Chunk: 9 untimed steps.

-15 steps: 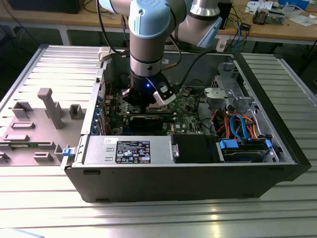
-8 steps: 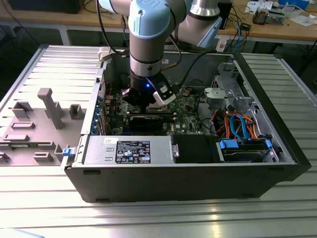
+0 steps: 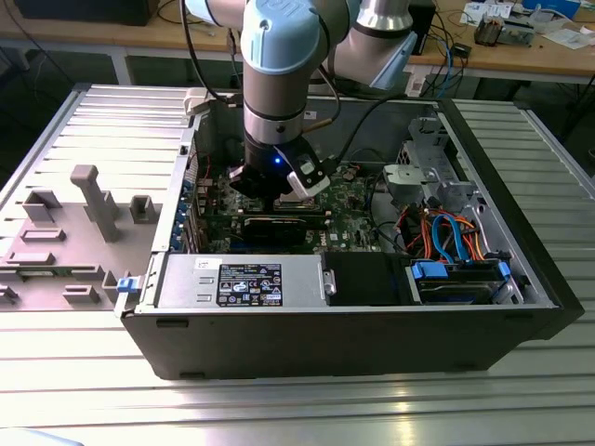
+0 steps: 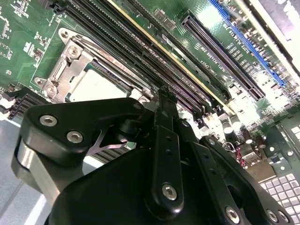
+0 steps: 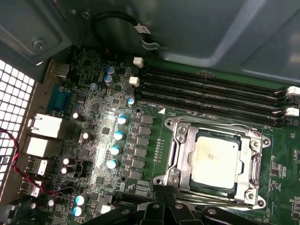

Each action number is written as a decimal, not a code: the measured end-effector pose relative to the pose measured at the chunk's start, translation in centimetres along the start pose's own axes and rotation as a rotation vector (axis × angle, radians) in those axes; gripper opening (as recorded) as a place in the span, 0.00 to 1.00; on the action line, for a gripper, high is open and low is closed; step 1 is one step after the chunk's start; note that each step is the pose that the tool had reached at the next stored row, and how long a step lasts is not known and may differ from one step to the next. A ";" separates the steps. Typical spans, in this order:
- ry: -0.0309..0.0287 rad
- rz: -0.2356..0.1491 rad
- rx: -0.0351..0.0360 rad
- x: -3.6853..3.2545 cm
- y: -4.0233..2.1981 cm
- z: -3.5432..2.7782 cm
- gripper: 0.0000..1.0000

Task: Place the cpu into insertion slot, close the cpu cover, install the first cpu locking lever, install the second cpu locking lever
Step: 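Install the second cpu locking lever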

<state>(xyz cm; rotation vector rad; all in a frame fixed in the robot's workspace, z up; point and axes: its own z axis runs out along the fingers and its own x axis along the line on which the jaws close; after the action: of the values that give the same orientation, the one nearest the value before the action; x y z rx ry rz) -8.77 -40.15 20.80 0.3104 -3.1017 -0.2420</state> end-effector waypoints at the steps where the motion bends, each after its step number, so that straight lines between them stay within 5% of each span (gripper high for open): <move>1: -0.0001 0.000 -0.0002 0.00 0.01 0.01 0.11; 9: -0.0017 0.000 -0.0084 0.07 0.15 0.17 0.11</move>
<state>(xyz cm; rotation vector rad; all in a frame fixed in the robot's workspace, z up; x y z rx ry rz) -8.87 -40.00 20.66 0.3105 -3.1015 -0.2553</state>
